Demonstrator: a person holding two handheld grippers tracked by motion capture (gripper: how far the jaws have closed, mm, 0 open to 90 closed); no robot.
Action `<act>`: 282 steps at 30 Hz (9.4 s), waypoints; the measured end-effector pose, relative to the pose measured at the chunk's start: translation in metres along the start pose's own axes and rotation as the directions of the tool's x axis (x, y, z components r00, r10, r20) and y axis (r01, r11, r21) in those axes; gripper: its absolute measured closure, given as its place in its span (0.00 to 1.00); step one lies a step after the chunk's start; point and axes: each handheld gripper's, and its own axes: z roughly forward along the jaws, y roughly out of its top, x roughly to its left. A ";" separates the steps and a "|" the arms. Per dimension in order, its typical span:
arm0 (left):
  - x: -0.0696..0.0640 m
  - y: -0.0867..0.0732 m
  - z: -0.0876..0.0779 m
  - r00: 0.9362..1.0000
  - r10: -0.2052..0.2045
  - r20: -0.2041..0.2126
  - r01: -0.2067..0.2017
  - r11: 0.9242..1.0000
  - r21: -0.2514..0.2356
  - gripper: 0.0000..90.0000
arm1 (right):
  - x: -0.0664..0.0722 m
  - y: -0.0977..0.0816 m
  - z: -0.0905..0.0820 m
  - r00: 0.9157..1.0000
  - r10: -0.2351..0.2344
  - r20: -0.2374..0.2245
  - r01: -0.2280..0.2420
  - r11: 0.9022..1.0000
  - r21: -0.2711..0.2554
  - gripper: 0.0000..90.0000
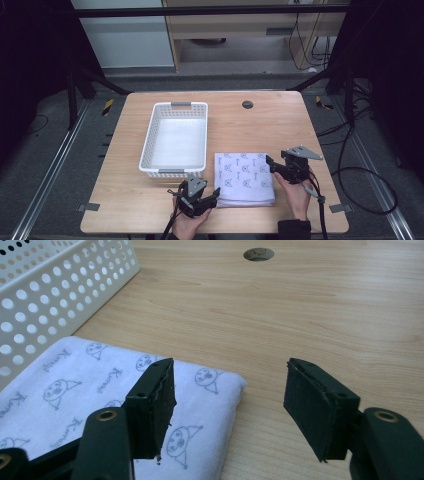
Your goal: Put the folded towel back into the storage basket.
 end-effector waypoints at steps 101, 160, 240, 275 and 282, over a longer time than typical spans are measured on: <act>-0.018 0.055 -0.023 0.996 0.088 0.017 -0.086 0.994 -0.067 0.85 | 0.028 0.013 -0.025 0.992 0.046 -0.115 -0.061 0.990 -0.130 0.85; 0.043 0.107 -0.095 0.996 0.090 -0.009 -0.090 0.983 -0.163 0.85 | 0.098 0.094 -0.027 0.989 -0.048 -0.137 0.011 0.965 -0.261 0.85; 0.166 0.089 -0.105 0.971 -0.092 -0.223 0.056 0.985 -0.165 0.85 | 0.206 0.140 0.089 0.966 -0.167 -0.199 0.125 0.970 -0.207 0.85; 0.175 0.072 -0.067 0.964 -0.055 -0.260 0.045 0.998 -0.043 0.85 | 0.195 0.109 0.133 0.971 -0.134 -0.196 0.118 0.989 -0.091 0.85; 0.176 0.070 -0.062 0.964 -0.053 -0.261 0.047 0.999 -0.027 0.85 | 0.194 0.104 0.139 0.972 -0.135 -0.190 0.123 0.990 -0.075 0.84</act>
